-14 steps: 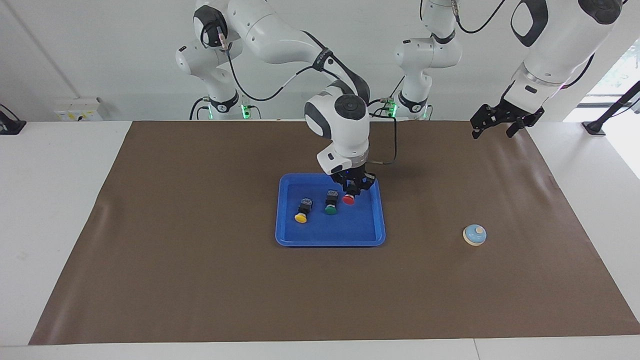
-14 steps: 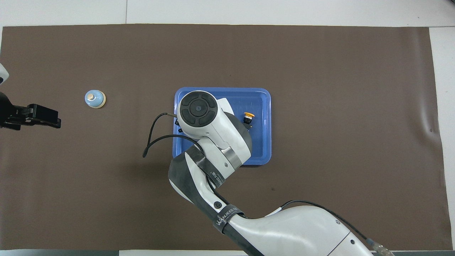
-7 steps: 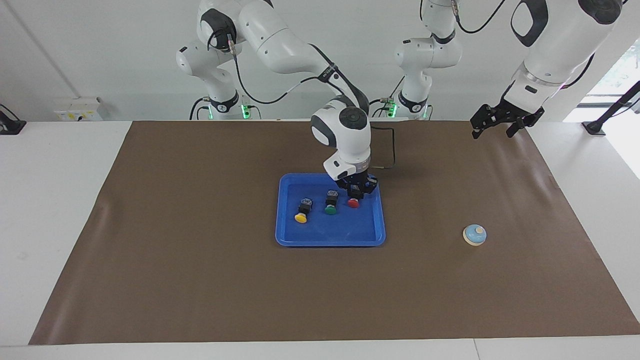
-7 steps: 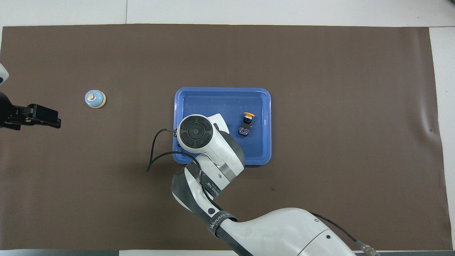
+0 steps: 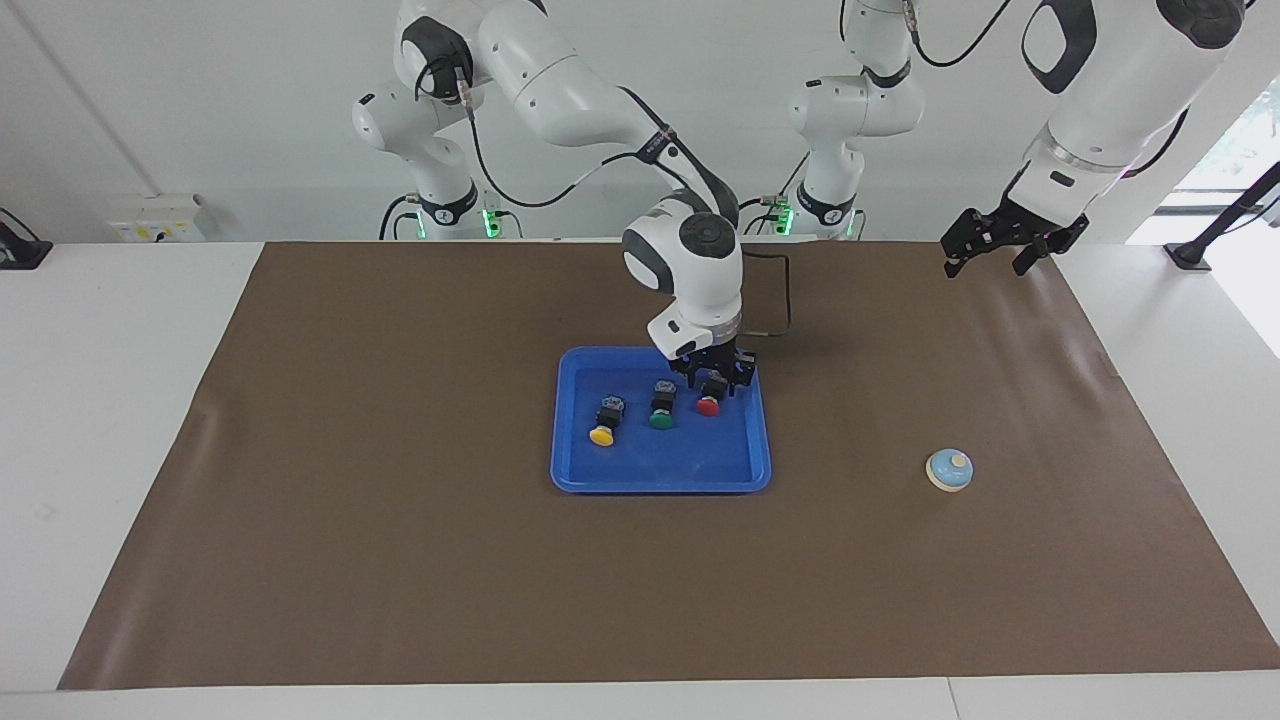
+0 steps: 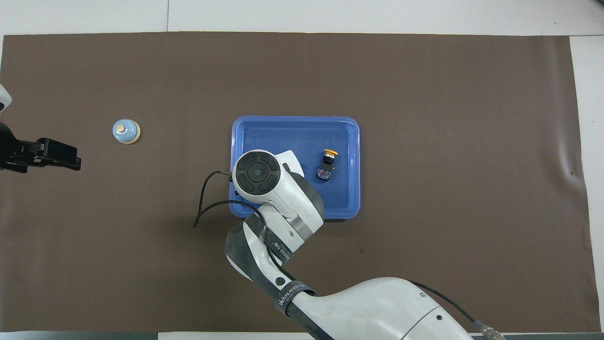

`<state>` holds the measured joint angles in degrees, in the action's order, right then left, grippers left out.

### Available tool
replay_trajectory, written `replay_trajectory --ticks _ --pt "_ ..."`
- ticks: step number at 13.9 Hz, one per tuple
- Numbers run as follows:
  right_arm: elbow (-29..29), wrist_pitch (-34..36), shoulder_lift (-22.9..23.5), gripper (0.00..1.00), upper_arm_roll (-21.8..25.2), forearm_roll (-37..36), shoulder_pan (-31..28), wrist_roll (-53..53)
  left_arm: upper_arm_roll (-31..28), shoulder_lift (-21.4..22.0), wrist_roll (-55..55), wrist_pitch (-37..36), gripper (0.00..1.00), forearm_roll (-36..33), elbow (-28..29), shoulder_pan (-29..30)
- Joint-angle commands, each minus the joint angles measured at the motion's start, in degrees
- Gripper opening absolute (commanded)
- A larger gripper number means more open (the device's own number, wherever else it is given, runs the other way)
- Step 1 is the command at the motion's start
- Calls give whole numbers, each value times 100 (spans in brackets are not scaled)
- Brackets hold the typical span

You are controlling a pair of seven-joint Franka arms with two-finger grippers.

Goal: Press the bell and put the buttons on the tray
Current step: 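Carry the red button with the right gripper into the tray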

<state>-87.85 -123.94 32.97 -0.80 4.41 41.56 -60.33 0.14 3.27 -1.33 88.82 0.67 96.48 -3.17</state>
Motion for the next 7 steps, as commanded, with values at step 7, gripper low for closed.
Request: replay_trajectory --ticks 7 --pt "260 1933 -1362 100 54 -54 -1947 2116 4 139 -7 -5 100 56 108 44"
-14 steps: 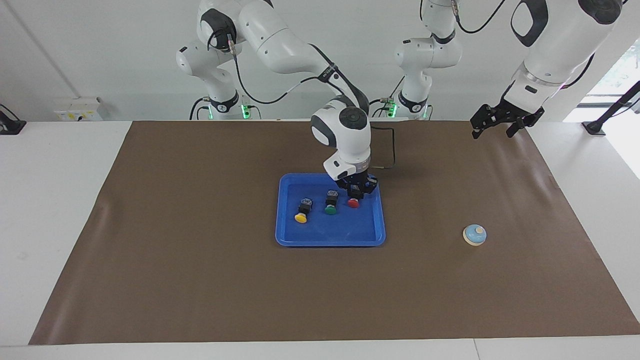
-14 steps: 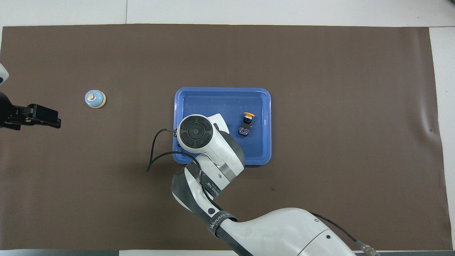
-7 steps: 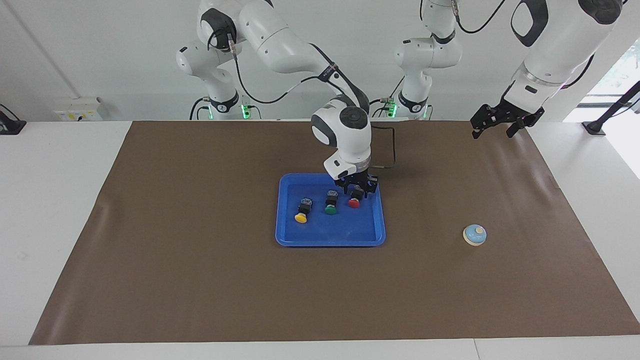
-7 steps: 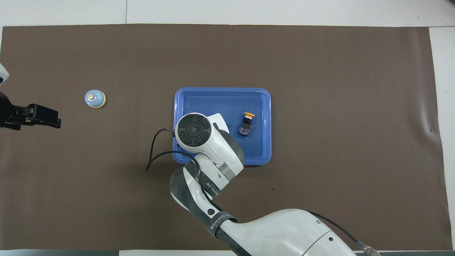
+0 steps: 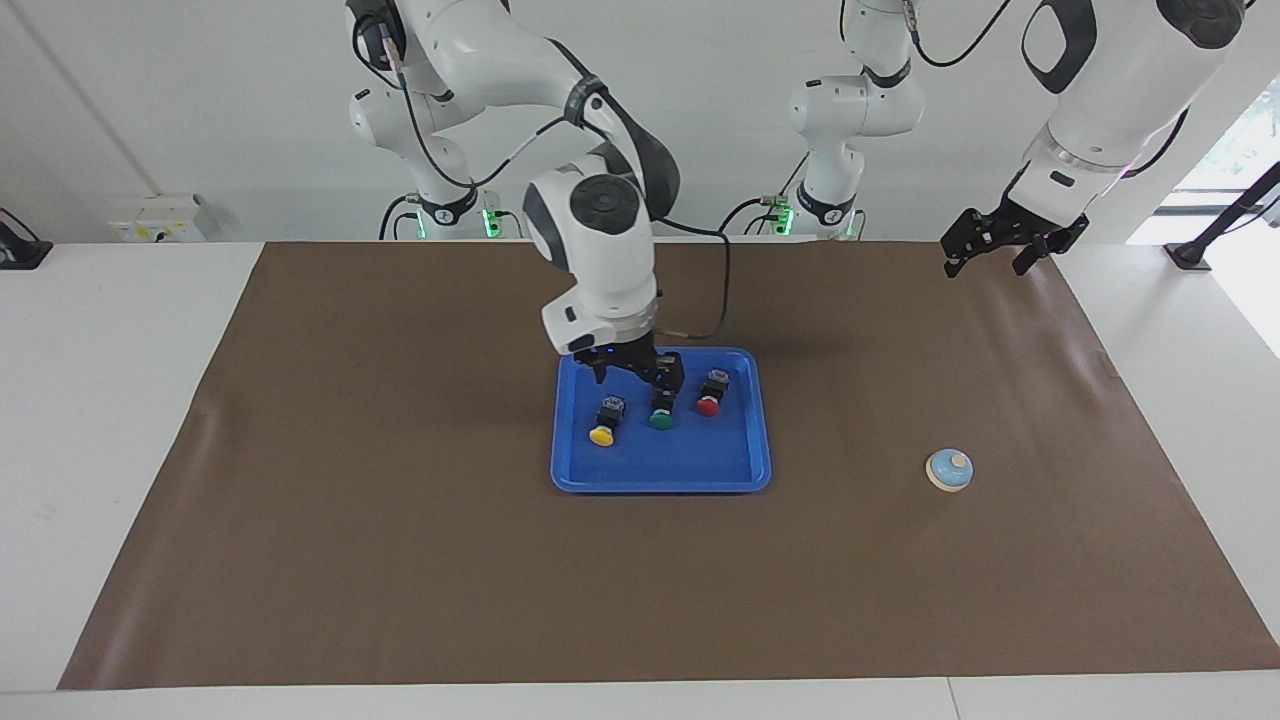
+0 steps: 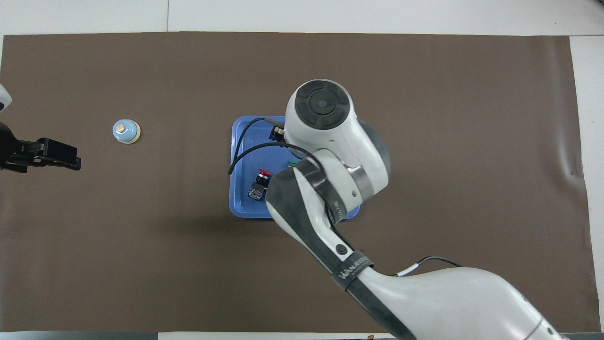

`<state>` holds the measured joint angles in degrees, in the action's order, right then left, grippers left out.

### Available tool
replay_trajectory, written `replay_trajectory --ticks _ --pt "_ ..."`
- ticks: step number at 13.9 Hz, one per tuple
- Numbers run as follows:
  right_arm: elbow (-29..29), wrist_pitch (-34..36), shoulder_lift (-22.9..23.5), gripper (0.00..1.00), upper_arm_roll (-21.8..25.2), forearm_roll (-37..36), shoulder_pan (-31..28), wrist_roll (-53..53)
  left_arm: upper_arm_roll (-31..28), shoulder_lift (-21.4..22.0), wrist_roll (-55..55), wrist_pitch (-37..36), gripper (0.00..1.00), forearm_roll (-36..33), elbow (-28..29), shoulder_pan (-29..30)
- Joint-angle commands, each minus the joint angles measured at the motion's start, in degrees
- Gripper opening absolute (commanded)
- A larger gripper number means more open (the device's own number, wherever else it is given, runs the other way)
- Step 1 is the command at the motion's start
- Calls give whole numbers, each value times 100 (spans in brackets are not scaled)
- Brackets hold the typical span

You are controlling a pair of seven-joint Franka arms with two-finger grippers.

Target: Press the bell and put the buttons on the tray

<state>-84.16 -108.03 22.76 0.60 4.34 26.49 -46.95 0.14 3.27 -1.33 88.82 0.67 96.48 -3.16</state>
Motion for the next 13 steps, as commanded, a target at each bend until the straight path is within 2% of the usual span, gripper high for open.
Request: replay_trajectory --ticks 1,4,9,13 --pt "-109 571 -473 100 -78 -65 -704 1341 4 138 -7 -5 100 48 108 44" --pt "-101 1029 -737 100 -69 -257 -1382 2914 4 138 -7 -5 100 48 108 44" --pt "-109 1574 -1176 100 -78 -556 -2314 4929 4 138 -7 -5 100 48 108 44" --pt "-267 2223 -1861 100 -156 -654 -2815 5275 4 147 10 -5 100 48 108 44"
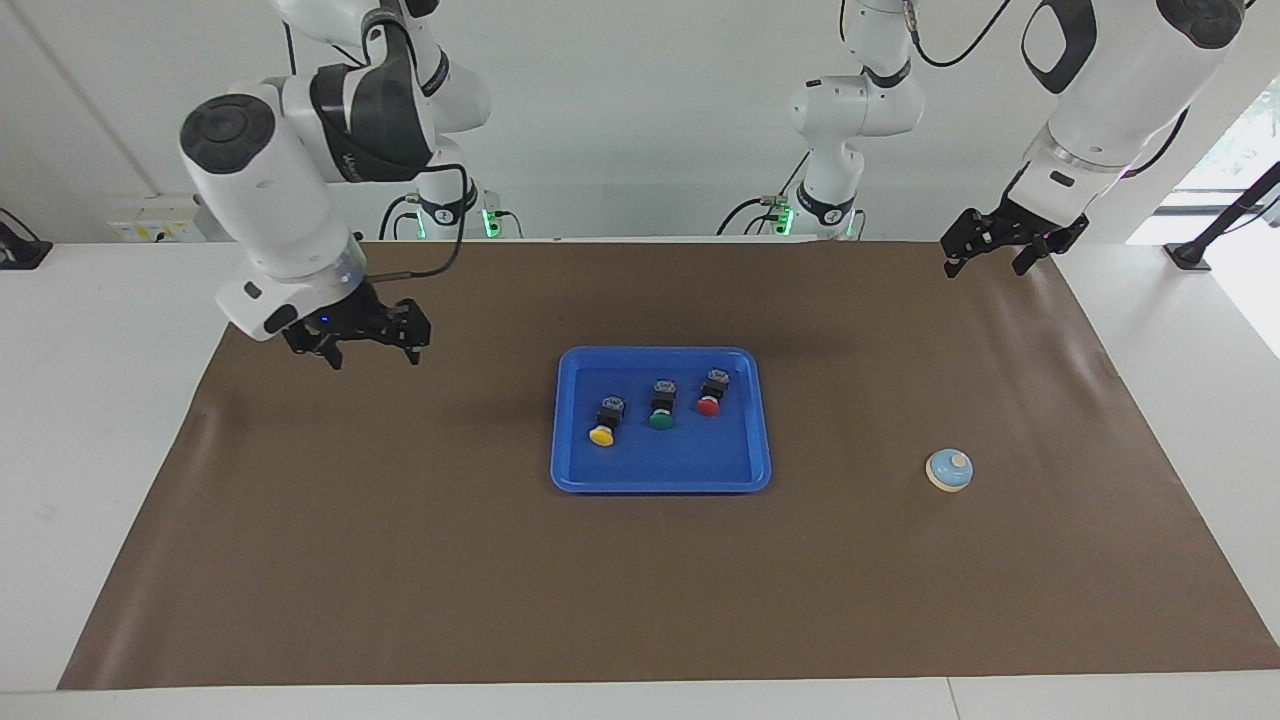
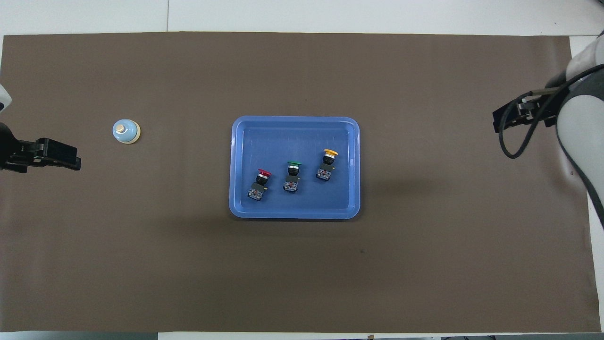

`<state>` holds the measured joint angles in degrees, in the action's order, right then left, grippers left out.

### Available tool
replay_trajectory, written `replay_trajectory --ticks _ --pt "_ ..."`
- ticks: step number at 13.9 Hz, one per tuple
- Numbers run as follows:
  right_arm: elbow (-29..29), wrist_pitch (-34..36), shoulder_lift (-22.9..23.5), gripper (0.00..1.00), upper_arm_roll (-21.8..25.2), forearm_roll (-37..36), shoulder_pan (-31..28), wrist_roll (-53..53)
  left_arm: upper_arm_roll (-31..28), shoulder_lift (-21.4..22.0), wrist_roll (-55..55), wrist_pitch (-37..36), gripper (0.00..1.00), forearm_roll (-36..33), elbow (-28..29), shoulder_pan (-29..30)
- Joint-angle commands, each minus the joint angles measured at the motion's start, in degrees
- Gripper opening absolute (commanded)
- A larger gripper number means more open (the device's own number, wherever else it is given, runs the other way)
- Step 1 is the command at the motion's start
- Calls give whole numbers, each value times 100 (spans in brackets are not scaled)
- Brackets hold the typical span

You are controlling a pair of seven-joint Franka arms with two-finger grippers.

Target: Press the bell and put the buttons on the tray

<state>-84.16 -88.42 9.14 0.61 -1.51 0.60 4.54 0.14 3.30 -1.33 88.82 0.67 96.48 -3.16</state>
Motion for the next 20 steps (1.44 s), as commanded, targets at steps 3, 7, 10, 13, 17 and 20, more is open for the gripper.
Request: replay_trajectory --ticks 3,7,10,13,17,20 --pt "-522 413 -939 100 -175 -69 -306 126 4 144 10 -5 100 48 108 44" --pt "-996 274 -1151 100 -184 -60 -298 100 4 136 10 -6 100 48 108 35" --pt "-1050 202 -1160 100 -184 -52 -289 100 4 136 10 -5 100 48 108 35" --pt "-1006 202 -1160 100 -184 -52 -280 91 4 136 10 -14 100 48 108 35" --pt "-971 211 -1169 100 -175 -25 -263 82 4 136 10 -6 100 48 108 35" --pt "-988 272 -1178 100 -175 -25 -280 82 4 136 10 -5 100 48 108 35"
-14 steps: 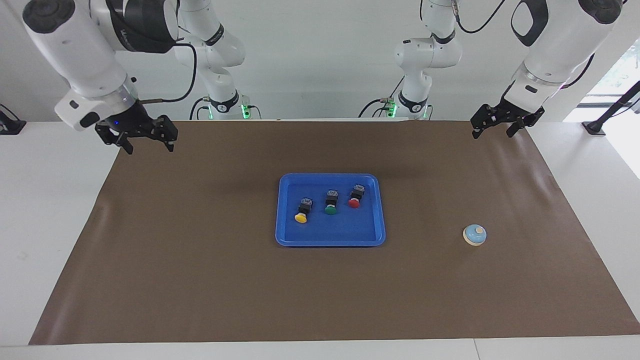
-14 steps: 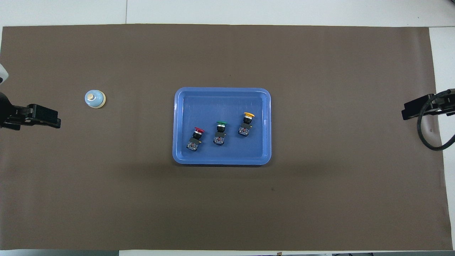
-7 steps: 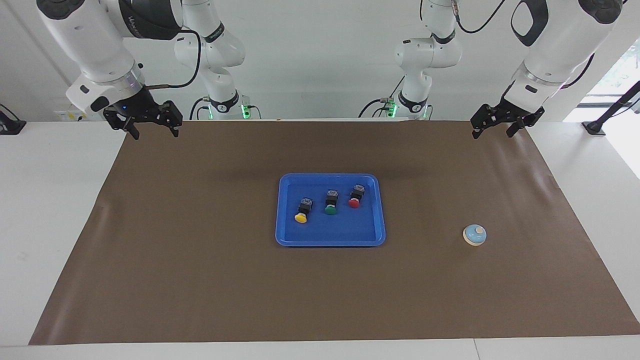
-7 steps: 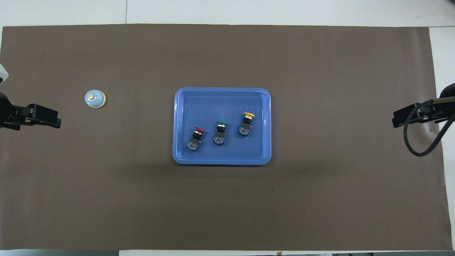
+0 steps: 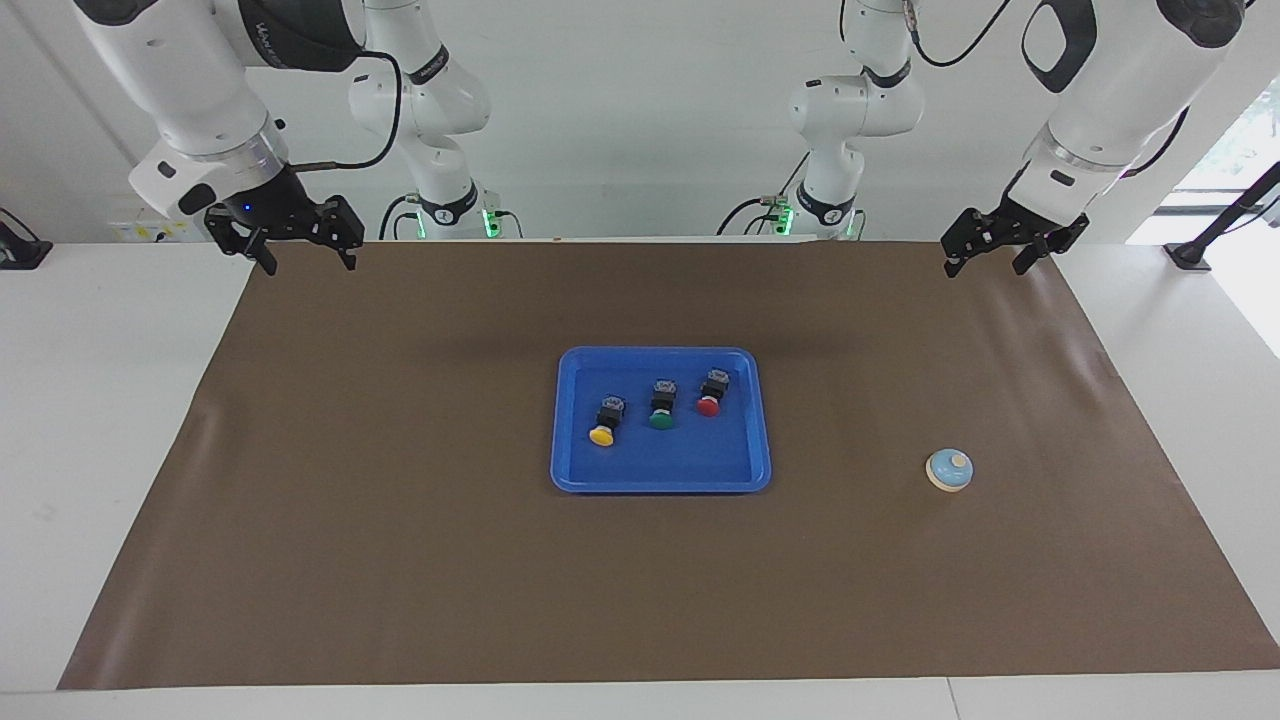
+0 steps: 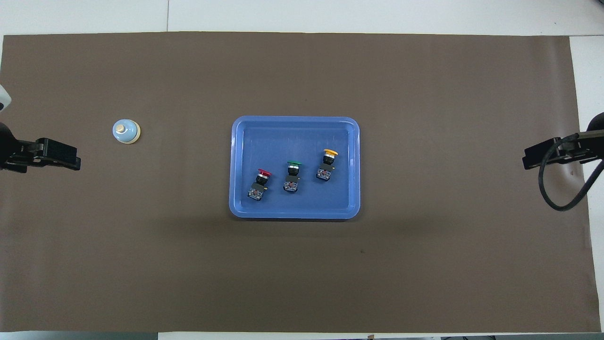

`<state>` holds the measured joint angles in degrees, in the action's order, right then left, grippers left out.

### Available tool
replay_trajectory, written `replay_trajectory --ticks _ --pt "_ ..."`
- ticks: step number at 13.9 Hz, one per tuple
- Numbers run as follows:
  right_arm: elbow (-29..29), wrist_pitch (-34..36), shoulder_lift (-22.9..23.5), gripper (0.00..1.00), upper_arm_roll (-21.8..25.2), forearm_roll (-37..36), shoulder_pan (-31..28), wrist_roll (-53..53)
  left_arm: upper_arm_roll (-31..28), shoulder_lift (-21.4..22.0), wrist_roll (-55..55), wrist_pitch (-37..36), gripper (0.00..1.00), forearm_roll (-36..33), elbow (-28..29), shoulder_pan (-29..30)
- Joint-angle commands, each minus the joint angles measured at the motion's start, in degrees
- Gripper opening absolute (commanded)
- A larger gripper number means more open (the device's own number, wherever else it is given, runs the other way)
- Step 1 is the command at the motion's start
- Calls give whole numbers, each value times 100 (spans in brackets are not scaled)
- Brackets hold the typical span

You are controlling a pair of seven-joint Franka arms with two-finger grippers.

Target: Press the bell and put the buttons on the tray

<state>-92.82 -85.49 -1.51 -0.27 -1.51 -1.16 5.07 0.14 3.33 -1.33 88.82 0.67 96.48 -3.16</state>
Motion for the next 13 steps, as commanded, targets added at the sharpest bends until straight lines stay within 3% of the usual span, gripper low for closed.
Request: replay_trajectory --ticks 1,13 --pt "-122 -29 -113 100 -88 -25 -130 29 4 133 10 -6 100 48 108 35" --pt "-122 -29 -113 100 -88 -25 -130 29 13 141 37 -32 100 48 108 114"
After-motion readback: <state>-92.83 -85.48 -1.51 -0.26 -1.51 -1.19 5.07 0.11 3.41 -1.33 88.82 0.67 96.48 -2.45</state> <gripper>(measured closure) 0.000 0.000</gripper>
